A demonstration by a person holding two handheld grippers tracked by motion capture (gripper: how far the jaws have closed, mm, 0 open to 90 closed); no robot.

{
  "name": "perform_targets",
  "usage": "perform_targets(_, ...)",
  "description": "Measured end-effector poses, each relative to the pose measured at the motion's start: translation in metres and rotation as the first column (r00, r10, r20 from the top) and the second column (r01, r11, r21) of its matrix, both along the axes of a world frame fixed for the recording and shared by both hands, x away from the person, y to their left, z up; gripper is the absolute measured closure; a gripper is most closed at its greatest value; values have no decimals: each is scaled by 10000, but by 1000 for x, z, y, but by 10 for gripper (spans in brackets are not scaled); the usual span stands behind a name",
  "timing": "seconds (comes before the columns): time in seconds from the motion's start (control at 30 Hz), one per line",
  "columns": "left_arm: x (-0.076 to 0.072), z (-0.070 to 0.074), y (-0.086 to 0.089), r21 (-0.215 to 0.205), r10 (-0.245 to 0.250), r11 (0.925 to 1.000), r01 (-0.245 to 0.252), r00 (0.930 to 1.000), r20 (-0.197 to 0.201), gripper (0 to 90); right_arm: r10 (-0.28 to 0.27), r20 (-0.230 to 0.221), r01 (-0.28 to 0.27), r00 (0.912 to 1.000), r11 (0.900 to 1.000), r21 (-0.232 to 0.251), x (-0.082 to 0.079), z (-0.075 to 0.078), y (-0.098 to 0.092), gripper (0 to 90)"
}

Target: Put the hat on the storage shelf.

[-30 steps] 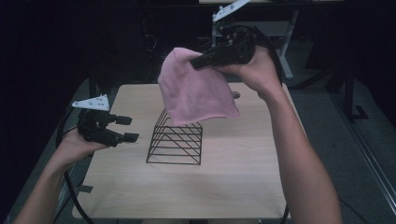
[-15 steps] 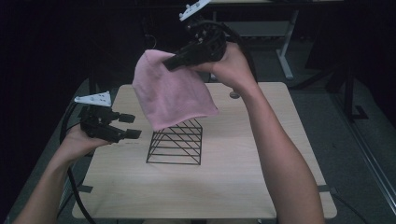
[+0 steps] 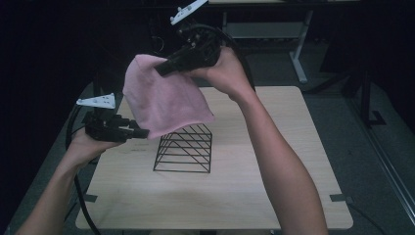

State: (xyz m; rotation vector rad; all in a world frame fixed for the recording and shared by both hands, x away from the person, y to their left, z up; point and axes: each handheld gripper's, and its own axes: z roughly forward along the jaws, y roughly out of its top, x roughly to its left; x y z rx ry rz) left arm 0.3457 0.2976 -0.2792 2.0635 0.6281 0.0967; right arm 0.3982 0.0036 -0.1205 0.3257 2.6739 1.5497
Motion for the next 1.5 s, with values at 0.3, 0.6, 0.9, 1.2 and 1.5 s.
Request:
perform_targets(0.3, -1, -3, 9, 304, 113, 9995, -109, 9999, -116, 834, -247, -189, 249, 9995, 9997, 63, 8, -17, 0, 792)
perform_targets(0.6, 7, -12, 4, 832, 255, 9962, -238, 9995, -186, 837, -664, -609, 675, 9959, 9976, 156, 20, -42, -11, 791)
perform_targets(0.9, 13, -21, -8, 1540, 276, 9877, -258, 9996, -96, 836, -848, -1128, 903, 9900, 9949, 442, 24, -70, -36, 791)
perform_targets(1.2, 16, -25, -16, 1764, 169, 9842, -142, 9998, -140, 836, -959, -1270, 1024, 9873, 9937, 459, 22, -82, -54, 790)
perform_targets(1.5, 12, -32, -11, 1868, 219, 9823, -172, 9995, -231, 836, -563, -1328, 640, 9895, 9965, 544, 19, -84, -43, 784)
